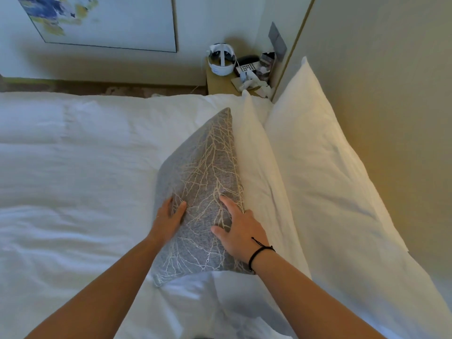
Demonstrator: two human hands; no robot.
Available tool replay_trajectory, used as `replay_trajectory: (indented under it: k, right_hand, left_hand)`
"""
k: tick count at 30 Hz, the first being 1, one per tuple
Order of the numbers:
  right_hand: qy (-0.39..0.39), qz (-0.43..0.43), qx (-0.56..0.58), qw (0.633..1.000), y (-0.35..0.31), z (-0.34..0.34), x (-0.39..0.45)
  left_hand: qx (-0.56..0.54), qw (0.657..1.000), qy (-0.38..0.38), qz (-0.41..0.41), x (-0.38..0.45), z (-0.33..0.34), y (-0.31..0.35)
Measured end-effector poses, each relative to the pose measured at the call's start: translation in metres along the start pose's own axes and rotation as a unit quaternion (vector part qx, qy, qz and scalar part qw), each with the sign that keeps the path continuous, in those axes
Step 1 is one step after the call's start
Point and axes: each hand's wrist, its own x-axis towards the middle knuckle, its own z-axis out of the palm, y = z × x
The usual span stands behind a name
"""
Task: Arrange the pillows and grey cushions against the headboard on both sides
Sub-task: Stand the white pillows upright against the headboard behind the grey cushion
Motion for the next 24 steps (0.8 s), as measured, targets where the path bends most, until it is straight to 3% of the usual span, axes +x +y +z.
replay_trajectory:
  k: [4, 8, 16, 21, 24]
  right_hand:
    - [0.022, -0.011, 0.015, 1.000, 0.010, 0.002, 0.004]
    - [0.043, -0.022, 0.100, 0.994, 0.021, 0.011, 0.007]
    - [0.061, -0.001, 0.195, 0.979, 0.051, -0.009, 0.011]
    - [0.093, 0.011, 0.169, 0.981, 0.075, -0.052, -0.005]
    - [0.072, 0.023, 0.148, 0.986, 0.072, -0.051, 0.002]
  left_hand:
    - [-0.119, 0.990, -0.003, -0.074, 0.010, 0.014, -0.012]
    - [-0.210, 0.970, 0.001, -0.120, 0.030, 0.019, -0.011]
    - [-0.242, 0.961, -0.061, -0.123, 0.056, 0.062, 0.008]
    - [-0.257, 0.946, -0.151, -0.126, 0.060, 0.116, 0.043]
    - [-0.225, 0.956, -0.138, -0.132, 0.065, 0.118, 0.048]
